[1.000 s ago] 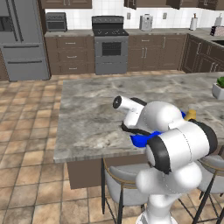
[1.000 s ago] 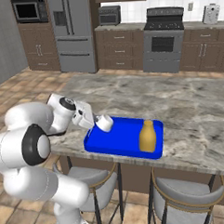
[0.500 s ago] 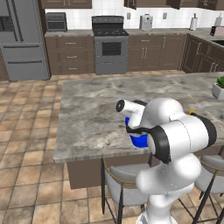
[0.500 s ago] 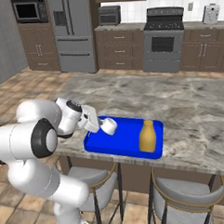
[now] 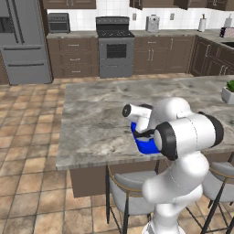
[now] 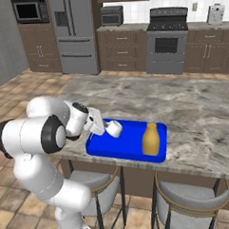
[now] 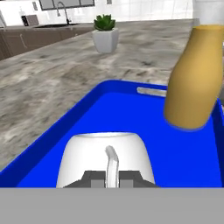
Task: There is a tray on the dining counter. Grab the cup, mug, and pitcher and place them on the tray. The pitcher may be placed next to the tray if it cannot fit the tray.
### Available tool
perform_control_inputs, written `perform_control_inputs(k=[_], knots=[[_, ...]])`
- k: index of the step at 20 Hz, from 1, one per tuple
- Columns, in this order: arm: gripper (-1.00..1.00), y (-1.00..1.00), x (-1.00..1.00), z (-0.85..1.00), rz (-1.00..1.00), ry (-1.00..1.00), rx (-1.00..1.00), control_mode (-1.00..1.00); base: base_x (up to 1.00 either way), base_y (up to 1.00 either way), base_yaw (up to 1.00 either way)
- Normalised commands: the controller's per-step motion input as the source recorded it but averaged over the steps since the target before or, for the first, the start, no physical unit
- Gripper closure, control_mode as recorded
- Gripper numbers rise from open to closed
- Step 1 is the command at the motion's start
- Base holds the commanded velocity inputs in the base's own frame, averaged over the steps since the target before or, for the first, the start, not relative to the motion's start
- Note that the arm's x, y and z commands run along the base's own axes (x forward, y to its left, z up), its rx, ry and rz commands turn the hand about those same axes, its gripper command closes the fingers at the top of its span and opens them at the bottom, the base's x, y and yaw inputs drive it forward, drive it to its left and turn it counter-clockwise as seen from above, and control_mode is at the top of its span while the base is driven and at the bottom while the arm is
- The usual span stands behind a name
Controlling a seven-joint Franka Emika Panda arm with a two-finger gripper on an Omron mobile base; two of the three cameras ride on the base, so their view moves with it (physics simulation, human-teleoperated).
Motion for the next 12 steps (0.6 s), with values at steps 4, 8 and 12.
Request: perform_control_inputs(k=[4,8,12], knots=[[1.0,0.0,0.23,-0.08,0.0,0.0,0.0,-1.0,0.0,0.0,0.0],[1.0,0.0,0.26,-0.11,0.0,-0.01,0.0,-1.0,0.0,0.0,0.0],[1.0,0.02,0.28,-0.13,0.0,-0.01,0.0,-1.0,0.0,0.0,0.0]])
